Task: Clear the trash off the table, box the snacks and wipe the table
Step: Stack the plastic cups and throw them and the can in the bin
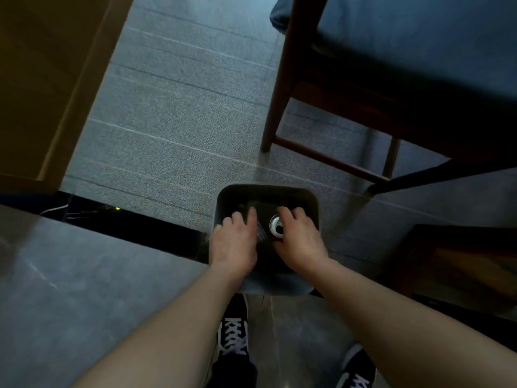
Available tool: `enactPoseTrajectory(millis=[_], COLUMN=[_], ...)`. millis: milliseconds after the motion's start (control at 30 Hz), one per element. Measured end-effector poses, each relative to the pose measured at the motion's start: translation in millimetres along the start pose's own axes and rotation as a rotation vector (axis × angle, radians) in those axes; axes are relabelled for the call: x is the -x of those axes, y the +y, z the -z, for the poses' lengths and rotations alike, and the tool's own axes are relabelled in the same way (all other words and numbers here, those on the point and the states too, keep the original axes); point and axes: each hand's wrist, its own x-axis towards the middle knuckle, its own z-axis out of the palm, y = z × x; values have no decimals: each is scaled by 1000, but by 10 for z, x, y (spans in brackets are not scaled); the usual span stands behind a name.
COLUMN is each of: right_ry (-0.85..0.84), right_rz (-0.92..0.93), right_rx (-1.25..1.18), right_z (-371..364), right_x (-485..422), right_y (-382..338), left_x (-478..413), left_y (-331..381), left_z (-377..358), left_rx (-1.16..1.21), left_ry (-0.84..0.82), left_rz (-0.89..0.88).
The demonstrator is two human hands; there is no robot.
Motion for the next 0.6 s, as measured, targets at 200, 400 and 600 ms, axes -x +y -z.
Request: enactPoseTrajectory(millis=[200,400,600], right_ry=[-5,-5,9], right_rz=[21,25,29], right_rx=[48,79,120], right_z=[-17,183,417], right_x=[24,168,348], right_y=[51,19,-71], left_x=[-39,104,278], left_y=[-7,17,39], left_z=[-45,154,442], left_rx=[-55,-49,-63], left_ry=[39,47,64], left_rz=[-1,-47,-56])
